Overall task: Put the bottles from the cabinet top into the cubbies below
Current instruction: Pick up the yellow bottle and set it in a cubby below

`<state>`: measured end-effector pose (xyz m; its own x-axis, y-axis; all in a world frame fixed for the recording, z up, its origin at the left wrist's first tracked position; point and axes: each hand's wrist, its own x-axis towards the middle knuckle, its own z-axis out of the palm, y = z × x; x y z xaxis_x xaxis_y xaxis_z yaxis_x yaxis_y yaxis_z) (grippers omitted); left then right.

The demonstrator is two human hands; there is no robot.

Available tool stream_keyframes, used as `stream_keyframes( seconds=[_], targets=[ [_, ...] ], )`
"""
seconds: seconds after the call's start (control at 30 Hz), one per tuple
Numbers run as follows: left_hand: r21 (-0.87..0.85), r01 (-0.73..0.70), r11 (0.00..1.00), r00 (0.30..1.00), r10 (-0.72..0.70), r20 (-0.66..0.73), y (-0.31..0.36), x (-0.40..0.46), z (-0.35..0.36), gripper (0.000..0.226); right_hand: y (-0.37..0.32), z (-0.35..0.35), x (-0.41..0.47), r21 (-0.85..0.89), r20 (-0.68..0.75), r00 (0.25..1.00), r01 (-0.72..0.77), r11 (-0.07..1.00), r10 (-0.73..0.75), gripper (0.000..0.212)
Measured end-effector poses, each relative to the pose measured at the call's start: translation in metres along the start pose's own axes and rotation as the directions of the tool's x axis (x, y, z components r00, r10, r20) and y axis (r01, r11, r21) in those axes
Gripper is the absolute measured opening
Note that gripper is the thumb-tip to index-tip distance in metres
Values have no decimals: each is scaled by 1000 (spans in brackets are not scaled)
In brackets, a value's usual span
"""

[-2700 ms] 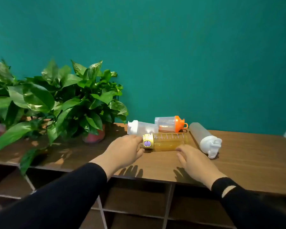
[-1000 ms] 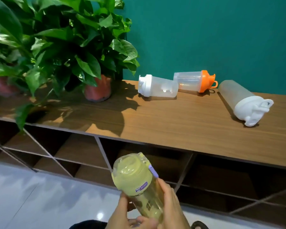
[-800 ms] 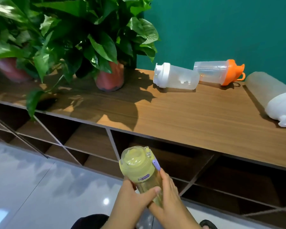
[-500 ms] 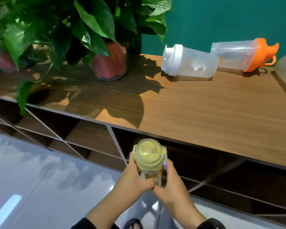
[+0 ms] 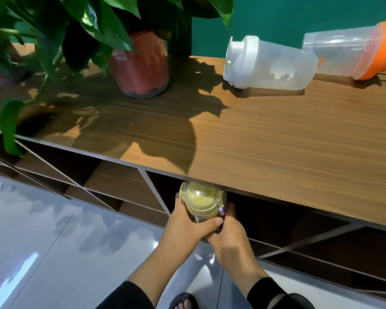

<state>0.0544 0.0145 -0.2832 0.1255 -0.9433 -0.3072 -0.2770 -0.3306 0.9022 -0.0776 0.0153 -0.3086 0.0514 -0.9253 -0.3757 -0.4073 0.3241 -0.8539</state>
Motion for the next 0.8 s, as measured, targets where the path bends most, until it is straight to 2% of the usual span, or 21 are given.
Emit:
stream_keyframes(
  seconds=[0.07,0.23,0.33,0.5,0.6,0.8],
  targets=[
    [9,7,1000,1000,-7,-8,1,3,2,75,-4,-1,0,-2,2,1000,-6,1000,6,59],
    [57,-14,998,999,16,-39,4,11,3,66,-8,4,9,-13,20,997,-81,997,81,31],
    [62,-26,998,998,30,-63,7,14,3,60,-9,5,13,-63,23,999,-43,997,44,49],
    [57,-17,998,997,21,-74,11,13,3,61,-9,4,16,-162,66,998,-14,987,25,51],
    [75,-12,997,997,18,-78,12,10,3,59,-6,3,15,-190,54,999,12,982,-2,75],
    [128,21,992,994,-7,-106,8,6,5,58,-10,-3,11,-282,98,994,-11,959,40,79]
  ],
)
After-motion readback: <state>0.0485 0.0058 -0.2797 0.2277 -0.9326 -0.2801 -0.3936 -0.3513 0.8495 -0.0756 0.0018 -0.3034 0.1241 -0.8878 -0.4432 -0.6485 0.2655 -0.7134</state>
